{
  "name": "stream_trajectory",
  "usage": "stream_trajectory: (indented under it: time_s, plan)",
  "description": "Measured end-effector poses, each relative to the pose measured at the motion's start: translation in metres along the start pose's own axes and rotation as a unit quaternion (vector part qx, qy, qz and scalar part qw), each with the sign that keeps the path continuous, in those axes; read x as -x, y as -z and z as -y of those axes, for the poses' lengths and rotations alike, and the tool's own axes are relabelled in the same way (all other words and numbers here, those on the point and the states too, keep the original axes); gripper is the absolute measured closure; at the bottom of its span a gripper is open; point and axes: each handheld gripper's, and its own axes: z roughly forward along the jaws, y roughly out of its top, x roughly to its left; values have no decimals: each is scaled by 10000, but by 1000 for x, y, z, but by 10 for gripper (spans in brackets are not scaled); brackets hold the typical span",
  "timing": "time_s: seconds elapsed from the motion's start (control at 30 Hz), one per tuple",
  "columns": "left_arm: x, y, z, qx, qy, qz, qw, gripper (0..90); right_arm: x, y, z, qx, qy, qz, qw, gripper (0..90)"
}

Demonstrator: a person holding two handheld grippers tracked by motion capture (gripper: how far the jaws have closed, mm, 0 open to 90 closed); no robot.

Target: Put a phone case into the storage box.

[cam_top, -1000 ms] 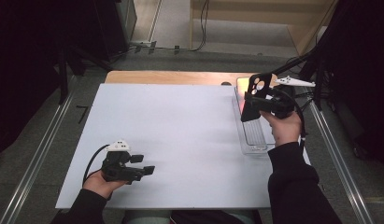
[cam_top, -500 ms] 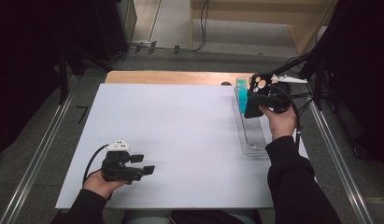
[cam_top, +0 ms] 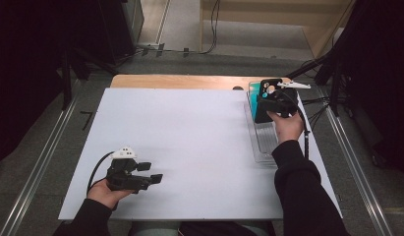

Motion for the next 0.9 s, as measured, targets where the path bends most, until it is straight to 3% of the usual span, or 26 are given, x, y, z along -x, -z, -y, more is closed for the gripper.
stream_trajectory:
  time_s: [0.03,0.23,0.47,0.63,0.9]
  plan:
    - [0,0,0,1,-3,5,10000,289,1,-3,1,-14,-65,-31,10000,120]
    - [1,-1,0,-42,-29,38,10000,289,-1,-17,6,-194,69,9,9998,120]
    - [1,1,-1,-12,-58,21,10000,289,-8,-32,-1,-283,147,81,9995,120]
    - [0,7,1,94,-43,-18,9999,289,-12,-41,-2,-176,120,147,9997,121]
    - [-3,8,-1,131,-3,3,9999,289,-10,-60,-13,-265,18,295,9992,120]
